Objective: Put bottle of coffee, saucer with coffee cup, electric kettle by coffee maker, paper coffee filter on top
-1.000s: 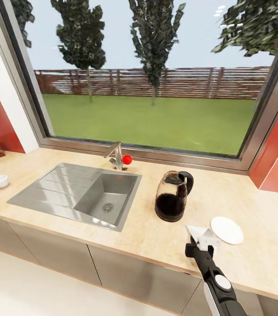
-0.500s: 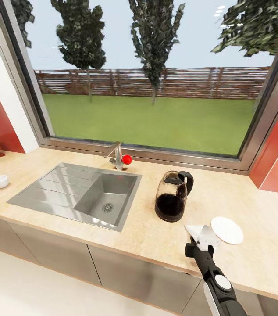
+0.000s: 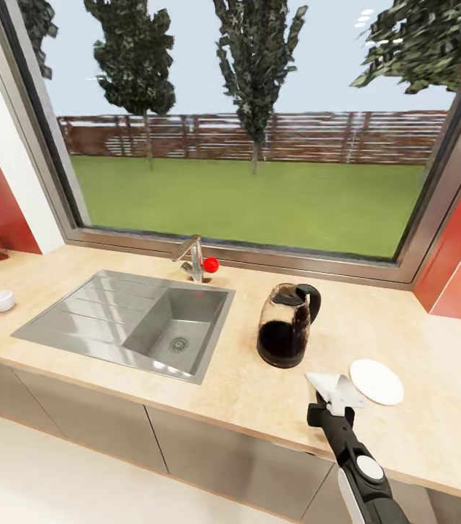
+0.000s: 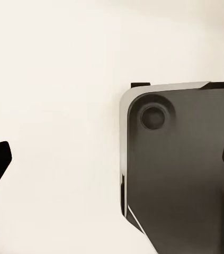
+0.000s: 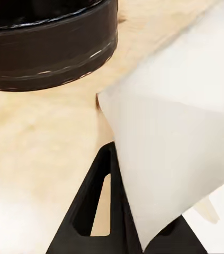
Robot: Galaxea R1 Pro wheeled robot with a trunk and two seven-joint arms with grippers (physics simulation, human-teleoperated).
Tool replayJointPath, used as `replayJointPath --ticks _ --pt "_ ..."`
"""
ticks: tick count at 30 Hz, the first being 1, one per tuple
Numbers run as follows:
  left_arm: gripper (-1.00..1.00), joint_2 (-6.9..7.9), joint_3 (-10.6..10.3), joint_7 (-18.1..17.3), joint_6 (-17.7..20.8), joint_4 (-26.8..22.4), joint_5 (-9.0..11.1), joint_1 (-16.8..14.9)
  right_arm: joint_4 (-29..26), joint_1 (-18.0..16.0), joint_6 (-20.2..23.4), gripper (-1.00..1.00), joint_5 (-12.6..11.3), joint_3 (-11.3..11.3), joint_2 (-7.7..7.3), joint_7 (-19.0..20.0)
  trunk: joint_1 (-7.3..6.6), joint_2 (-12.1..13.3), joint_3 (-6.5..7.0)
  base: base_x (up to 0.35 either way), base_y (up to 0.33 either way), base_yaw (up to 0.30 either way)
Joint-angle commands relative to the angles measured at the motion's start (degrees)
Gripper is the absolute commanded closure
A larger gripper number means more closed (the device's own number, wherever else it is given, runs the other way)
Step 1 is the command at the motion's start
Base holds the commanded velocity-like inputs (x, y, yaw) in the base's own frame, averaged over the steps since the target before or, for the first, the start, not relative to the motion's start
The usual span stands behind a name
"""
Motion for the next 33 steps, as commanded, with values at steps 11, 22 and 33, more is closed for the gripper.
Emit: replayJointPath --ticks 11,22,33 --pt "-1.00 0.00 -0.1 0.2 -0.2 0.0 0.0 0.0 -0.2 0.0 0.4 1.00 0.0 -0.1 0.04 0.0 0.03 -0.1 -0.12 0.000 0.000 0.000" --pt "-1.00 0.00 -0.1 0.2 -0.2 0.0 0.0 0.0 -0.2 0.0 0.4 1.00 0.0 -0.1 0.04 0.0 0.03 -0.1 -0.12 0.000 0.000 0.000" --pt "-1.00 0.00 -0.1 0.2 -0.2 0.0 -0.1 0.0 -0.3 0.0 0.4 1.00 0.0 -0.1 0.04 0.0 0.03 -0.1 -0.12 0.000 0.000 0.000"
